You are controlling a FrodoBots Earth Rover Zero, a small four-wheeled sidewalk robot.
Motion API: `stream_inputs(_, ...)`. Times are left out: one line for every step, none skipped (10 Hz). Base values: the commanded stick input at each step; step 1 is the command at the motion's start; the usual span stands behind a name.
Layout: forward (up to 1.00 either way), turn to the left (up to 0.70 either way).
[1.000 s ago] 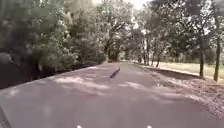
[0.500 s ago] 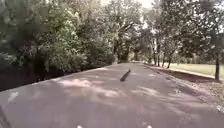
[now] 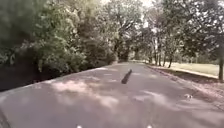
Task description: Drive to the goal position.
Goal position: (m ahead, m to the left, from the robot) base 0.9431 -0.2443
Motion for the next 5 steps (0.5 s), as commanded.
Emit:
stream_inputs(0.70,0.00)
stream_inputs(0.70,0.00)
stream_inputs(0.70,0.00)
stream_inputs(0.70,0.00)
stream_inputs(0.70,0.00)
